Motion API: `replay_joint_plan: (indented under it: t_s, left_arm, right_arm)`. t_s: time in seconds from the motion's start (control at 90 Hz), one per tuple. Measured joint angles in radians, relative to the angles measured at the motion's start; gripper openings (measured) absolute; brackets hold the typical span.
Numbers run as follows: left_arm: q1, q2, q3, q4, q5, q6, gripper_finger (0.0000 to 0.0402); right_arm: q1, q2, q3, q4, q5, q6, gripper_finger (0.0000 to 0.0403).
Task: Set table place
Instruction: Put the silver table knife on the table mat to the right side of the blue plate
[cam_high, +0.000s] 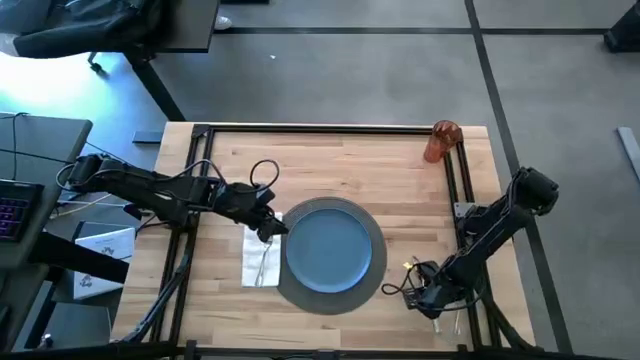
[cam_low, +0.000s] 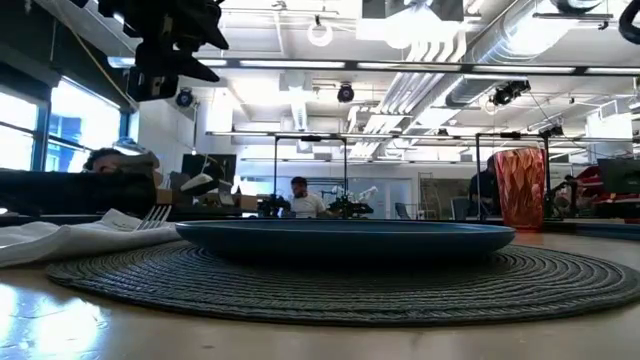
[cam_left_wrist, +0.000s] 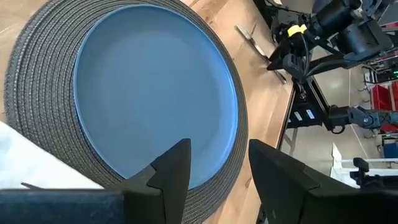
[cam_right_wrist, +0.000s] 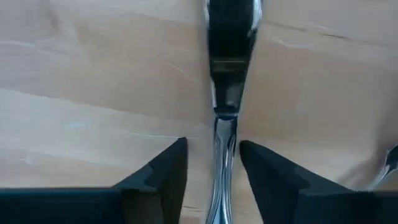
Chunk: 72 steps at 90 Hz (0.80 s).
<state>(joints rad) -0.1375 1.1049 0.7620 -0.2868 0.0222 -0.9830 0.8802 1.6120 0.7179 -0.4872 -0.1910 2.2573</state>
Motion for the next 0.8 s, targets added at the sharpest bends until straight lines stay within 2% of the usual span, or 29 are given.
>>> replay_joint_plan:
  t_s: [0.111,0.167,0.3,0.456,0.633,0.8]
  left_arm:
    - [0.0,0.0,0.0,-0.001,0.0,-0.008,0.0146]
    - [0.0,0.0,0.0,0.001,0.002,-0.01,0.0146]
    - [0.0,0.0,0.0,0.0,0.001,-0.015,0.0146]
    - [0.0,0.0,0.0,0.001,0.001,-0.02,0.0146]
    - [0.0,0.0,0.0,0.001,0.001,-0.02,0.0146]
    - [0.0,0.0,0.0,0.001,0.002,-0.02,0.0146]
  right_arm:
    - [-0.01,0.014,0.003,0.022,0.03,-0.016,0.0031]
    - [-0.015,0.014,0.003,0.022,0.051,-0.02,0.0012]
    - [-0.036,-0.005,0.004,0.015,0.099,-0.057,0.0003]
    - [-0.04,-0.045,0.017,-0.013,0.286,-0.086,0.0]
    - [-0.058,-0.077,0.016,-0.011,0.442,-0.096,0.0001]
    - [-0.147,-0.08,0.016,0.065,0.472,-0.213,0.0001]
